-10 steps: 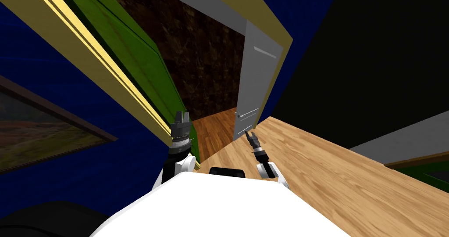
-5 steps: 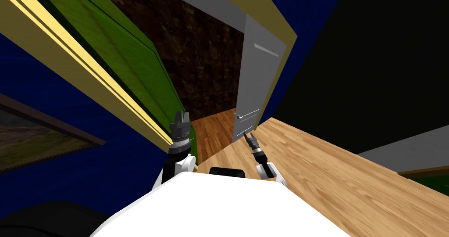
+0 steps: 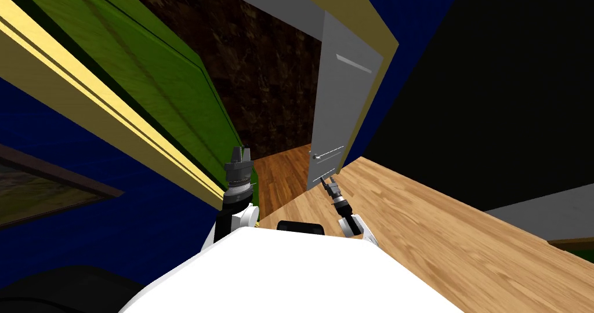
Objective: Push the door open
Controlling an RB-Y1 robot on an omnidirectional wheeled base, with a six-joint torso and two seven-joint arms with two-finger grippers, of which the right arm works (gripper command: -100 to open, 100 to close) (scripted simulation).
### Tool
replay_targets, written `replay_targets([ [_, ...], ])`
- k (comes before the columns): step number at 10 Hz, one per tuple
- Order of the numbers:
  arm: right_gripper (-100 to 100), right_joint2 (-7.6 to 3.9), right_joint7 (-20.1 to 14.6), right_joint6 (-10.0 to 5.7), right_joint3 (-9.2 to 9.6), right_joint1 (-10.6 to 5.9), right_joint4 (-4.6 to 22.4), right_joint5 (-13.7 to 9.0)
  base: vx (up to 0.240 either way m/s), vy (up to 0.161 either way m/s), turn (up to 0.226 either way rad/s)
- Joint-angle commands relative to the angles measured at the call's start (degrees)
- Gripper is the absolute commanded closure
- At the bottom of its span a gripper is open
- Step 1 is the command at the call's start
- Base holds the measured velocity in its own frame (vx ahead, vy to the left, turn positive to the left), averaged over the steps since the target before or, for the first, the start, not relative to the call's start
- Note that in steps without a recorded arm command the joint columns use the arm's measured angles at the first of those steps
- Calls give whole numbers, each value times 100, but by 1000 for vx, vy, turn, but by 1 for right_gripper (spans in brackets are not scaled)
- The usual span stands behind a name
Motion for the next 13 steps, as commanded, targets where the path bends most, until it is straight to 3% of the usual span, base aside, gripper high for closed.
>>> replay_targets([
  [1, -100, -5, 140, -72, 6, -89, 207, 57, 83, -62, 41],
  [13, -100, -76, 1078, -548, 70, -599, 1546, 485, 87, -81, 40],
])
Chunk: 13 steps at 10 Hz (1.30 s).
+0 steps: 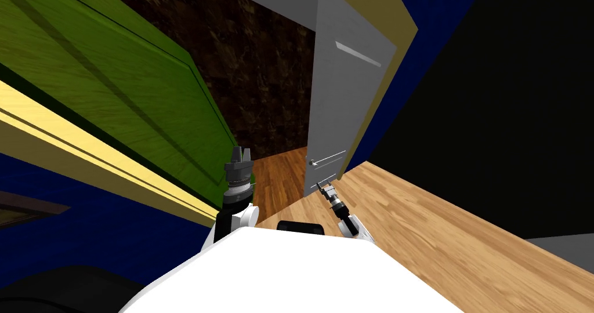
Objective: Push the door open
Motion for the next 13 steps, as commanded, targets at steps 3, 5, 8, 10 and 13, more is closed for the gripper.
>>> replay_targets([
  [3, -100, -16, 268, -152, 12, -140, 388, 111, 84, -65, 32],
  [5, -100, -29, 455, -247, 24, -242, 655, 196, 97, -101, 47],
  [8, -100, -46, 741, -392, 44, -398, 1063, 327, 124, -111, 49],
  [10, -100, 0, 726, -352, 26, -362, 989, 292, 96, -10, 24],
  [13, -100, 56, 783, -331, 1, -370, 1020, 278, 185, 80, 27],
])
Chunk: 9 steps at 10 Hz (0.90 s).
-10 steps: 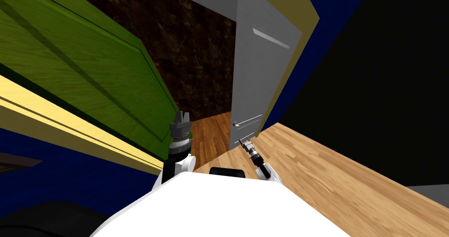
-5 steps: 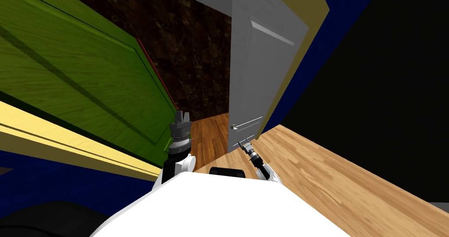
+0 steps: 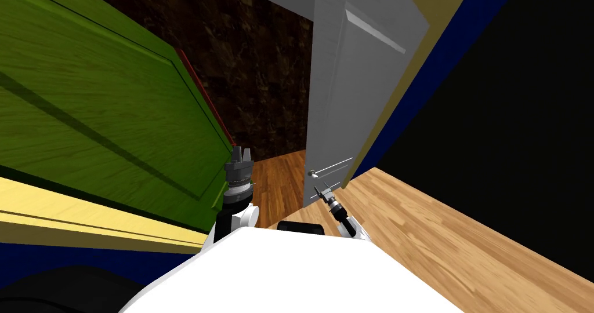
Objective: Push the door open
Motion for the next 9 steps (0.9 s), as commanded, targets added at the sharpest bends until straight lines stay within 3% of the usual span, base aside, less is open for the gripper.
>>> replay_targets([
  [1, -100, 38, 42, 13, -17, -6, 21, -10, 195, 86, 34],
  [5, -100, 86, 91, 25, -40, -18, 57, -23, 169, 58, 25],
  [6, 100, 86, 91, 25, -40, -18, 57, -23, -10, -5, -3],
  [9, 100, 86, 91, 25, -40, -18, 57, -23, -13, -6, 11],
])
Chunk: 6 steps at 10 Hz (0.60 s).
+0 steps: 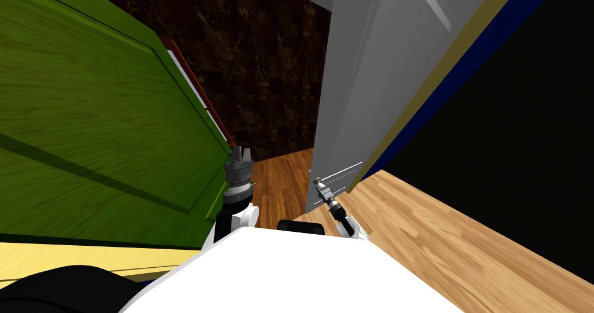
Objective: Push the door open
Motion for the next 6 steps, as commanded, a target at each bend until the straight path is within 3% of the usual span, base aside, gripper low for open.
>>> replay_targets([
  [1, 100, -7, -2, -19, 0, 26, 5, 0, 0, 0, 0],
  [2, 100, -7, -2, -19, 0, 26, 5, 0, 0, 0, 0],
  [6, 100, 8, -591, 12, 62, -31, 35, -127, 24, 11, -20],
])
